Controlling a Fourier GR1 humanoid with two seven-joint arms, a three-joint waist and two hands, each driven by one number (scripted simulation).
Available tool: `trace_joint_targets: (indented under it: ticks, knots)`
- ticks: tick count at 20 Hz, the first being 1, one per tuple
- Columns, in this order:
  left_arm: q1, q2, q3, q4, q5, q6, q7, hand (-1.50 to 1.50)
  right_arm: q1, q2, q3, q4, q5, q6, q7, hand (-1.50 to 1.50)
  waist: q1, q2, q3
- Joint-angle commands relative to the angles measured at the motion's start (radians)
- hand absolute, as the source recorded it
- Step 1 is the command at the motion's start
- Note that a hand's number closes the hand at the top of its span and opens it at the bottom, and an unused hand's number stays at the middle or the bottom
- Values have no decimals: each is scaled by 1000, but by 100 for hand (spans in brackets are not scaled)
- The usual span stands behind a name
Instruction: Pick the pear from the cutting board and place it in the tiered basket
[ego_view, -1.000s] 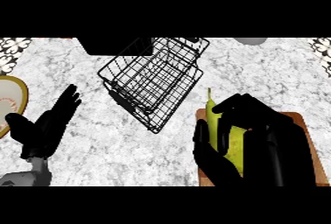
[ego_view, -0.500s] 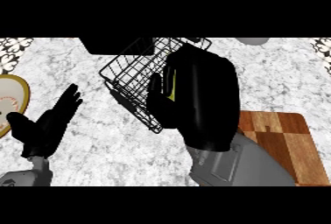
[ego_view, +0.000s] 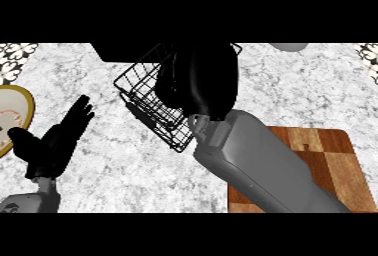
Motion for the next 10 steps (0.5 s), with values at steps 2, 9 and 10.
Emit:
trace_joint_targets:
  ticks: [2,9,10]
  knots:
    - [15,-1,8,-12,-3,-3,-1,0,-63,8,35,141,-42,-127,125,150,3,0,0]
    - [-58,-3,39,22,10,2,37,0,-40,8,64,283,7,-247,40,150,-10,-1,1]
    - [1,-44,-18,-29,-36,31,16,0,-86,8,10,411,5,-301,-24,150,5,3,1]
